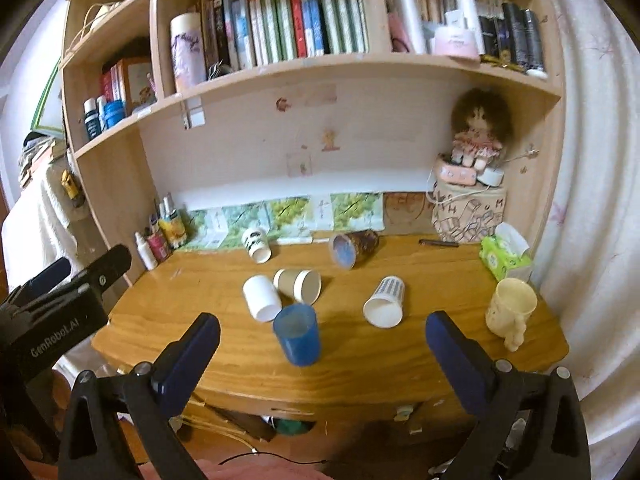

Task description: Flip cup upright

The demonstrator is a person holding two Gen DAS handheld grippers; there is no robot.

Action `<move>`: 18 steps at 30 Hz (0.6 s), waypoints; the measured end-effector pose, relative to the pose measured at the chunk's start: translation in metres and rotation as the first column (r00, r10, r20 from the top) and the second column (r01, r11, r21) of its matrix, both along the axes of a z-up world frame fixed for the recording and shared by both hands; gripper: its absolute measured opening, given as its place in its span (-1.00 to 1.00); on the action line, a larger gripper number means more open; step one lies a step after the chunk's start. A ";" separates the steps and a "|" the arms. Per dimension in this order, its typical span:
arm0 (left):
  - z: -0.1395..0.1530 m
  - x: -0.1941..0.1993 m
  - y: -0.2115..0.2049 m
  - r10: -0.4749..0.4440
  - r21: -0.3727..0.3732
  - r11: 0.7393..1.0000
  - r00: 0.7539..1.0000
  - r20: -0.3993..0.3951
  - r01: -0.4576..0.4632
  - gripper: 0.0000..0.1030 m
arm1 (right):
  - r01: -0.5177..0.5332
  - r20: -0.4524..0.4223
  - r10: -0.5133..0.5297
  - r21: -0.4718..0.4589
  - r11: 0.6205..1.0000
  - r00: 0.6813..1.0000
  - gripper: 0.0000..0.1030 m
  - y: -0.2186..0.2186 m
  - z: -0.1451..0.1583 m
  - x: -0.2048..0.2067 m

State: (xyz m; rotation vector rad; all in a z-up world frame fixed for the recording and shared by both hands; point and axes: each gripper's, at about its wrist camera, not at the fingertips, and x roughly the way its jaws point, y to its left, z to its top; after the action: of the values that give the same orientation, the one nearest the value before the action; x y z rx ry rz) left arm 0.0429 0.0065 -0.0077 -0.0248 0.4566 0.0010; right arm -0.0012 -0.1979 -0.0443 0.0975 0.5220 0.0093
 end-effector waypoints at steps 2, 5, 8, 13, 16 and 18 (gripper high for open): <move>-0.001 0.000 -0.001 0.012 0.007 1.000 1.000 0.005 -0.012 0.98 | 0.016 0.015 -0.016 -0.006 1.000 1.000 1.00 -0.002 0.001 -0.001; -0.003 0.004 -0.005 0.037 0.031 0.999 0.999 -0.012 -0.036 0.98 | 0.030 0.039 -0.029 -0.008 1.000 0.999 1.00 -0.006 0.003 -0.003; -0.006 0.005 -0.007 0.036 0.028 0.999 0.999 -0.027 -0.035 0.98 | 0.033 0.040 -0.033 -0.011 0.999 0.999 1.00 -0.008 0.003 -0.003; -0.007 0.002 -0.015 0.016 0.037 0.999 0.999 -0.030 -0.015 0.98 | 0.039 0.024 -0.039 -0.010 0.999 0.999 1.00 -0.013 0.002 -0.004; -0.008 0.001 -0.018 0.010 0.038 0.999 0.999 -0.041 -0.008 0.98 | 0.043 0.011 -0.043 -0.009 0.999 0.999 1.00 -0.016 0.000 -0.003; -0.009 0.001 -0.019 0.007 0.034 0.999 0.999 -0.046 -0.006 0.98 | 0.041 0.003 -0.041 -0.008 0.999 0.999 1.00 -0.017 -0.001 -0.004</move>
State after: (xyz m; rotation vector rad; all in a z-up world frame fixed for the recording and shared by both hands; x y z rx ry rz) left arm 0.0435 -0.0123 -0.0163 0.0071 0.5023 0.0157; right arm -0.0051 -0.2145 -0.0453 0.0999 0.5169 -0.0325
